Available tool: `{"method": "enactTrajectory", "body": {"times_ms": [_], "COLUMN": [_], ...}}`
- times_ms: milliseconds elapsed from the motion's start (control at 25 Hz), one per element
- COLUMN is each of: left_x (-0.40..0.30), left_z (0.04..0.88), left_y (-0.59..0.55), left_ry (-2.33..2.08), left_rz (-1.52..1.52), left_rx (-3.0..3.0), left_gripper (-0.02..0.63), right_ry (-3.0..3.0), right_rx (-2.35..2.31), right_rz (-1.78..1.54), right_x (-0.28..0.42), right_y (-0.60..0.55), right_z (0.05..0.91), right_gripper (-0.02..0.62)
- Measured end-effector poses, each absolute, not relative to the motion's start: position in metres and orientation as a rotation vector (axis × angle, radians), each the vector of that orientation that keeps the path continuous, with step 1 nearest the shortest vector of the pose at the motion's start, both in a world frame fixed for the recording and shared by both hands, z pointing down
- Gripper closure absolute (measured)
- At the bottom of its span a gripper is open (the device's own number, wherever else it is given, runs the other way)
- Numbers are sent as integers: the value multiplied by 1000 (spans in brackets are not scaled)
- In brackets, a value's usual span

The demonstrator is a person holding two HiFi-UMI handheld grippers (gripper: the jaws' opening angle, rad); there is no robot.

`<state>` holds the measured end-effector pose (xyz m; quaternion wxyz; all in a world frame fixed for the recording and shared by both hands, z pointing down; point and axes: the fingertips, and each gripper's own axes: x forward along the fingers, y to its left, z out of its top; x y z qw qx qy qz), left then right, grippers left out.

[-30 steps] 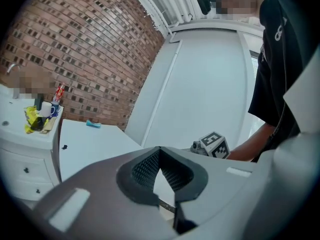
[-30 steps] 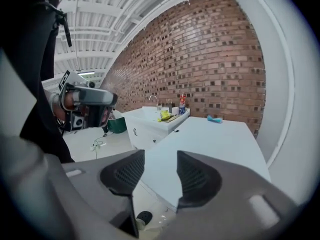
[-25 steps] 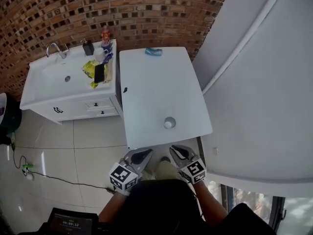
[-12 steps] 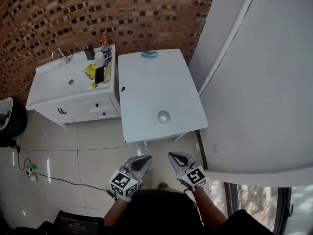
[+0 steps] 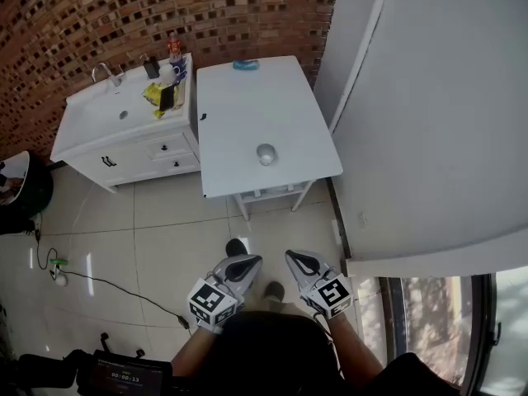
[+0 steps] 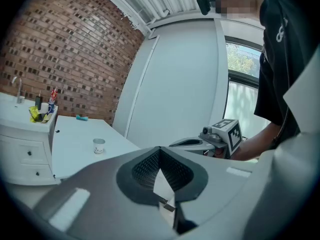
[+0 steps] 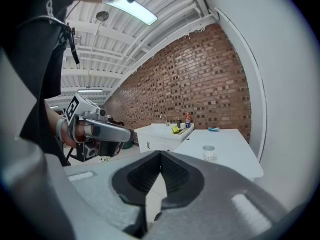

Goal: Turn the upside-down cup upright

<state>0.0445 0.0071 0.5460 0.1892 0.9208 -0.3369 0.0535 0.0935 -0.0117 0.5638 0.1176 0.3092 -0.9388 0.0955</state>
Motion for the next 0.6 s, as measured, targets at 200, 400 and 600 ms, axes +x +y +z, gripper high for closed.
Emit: {"method": "enactTrajectory", "body": {"times_ms": [200, 400, 600], "left_x": [57, 50, 34], "left_z": [531, 523, 519], "left_y": [40, 65, 93], "left_ry": [-955, -948, -926], "left_rz": [170, 174, 163], "left_rx": [2629, 2671, 2700], "left_gripper": [591, 592, 592], "right_ry": [-2780, -2779, -2792], "right_rx": [902, 919, 965], "right_rz": [274, 248, 233], "right_x": [106, 95, 77], "right_y": [28, 59, 91], "right_z": [554, 544, 538], "right_gripper": [603, 603, 603]}}
